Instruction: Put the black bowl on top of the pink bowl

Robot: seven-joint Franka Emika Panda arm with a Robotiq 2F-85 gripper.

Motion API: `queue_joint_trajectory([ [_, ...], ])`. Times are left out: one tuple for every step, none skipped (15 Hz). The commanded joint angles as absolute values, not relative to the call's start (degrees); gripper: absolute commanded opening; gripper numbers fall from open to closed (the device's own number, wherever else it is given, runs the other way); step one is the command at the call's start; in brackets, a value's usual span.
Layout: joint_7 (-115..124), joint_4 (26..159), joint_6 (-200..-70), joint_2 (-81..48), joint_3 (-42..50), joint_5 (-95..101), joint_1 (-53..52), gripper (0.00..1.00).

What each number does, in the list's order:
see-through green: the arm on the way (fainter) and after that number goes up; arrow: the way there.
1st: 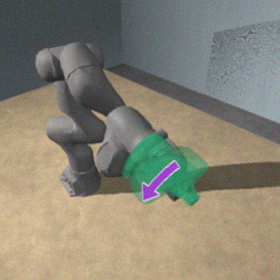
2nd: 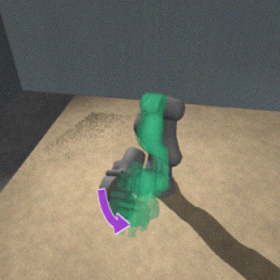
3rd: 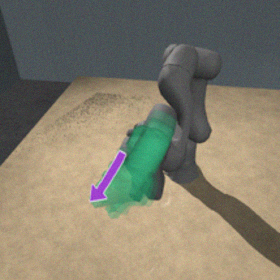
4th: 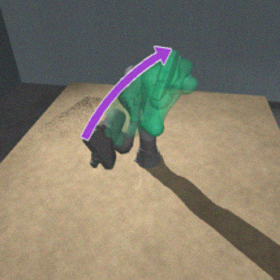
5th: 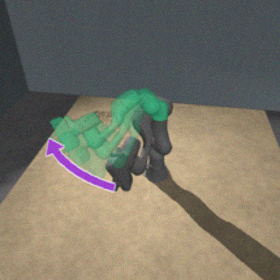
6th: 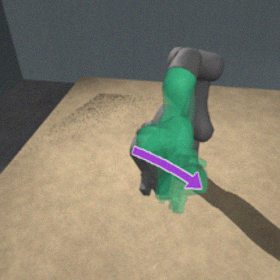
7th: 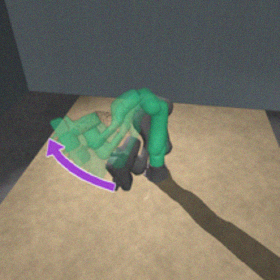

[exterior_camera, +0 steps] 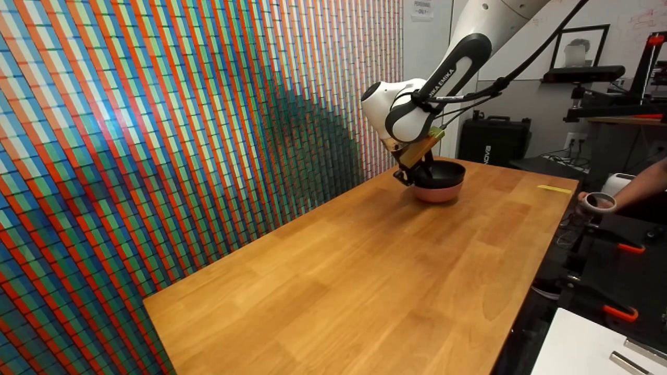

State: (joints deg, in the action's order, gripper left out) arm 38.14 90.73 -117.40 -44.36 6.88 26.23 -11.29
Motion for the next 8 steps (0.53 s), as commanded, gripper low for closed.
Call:
queue_joint_trajectory([
  [37.3, 88.2, -115.0, -43.9, 7.5, 24.5, -12.0, 0.91],
  [36.9, 88.7, -114.7, -42.8, 7.2, 23.8, -11.9, 0.99],
  [36.3, 89.7, -114.2, -41.0, 6.7, 23.0, -11.8, 1.0],
  [36.0, 90.6, -114.0, -39.5, 6.4, 22.4, -11.8, 1.0],
  [35.7, 91.5, -113.7, -37.6, 6.1, 21.9, -12.0, 1.0],
  [35.2, 92.5, -113.3, -35.5, 5.6, 21.1, -12.1, 1.0],
  [34.8, 92.9, -112.6, -33.9, 5.2, 20.7, -12.3, 1.0],
  [34.3, 93.6, -111.7, -31.7, 4.7, 19.9, -12.4, 1.0],
])
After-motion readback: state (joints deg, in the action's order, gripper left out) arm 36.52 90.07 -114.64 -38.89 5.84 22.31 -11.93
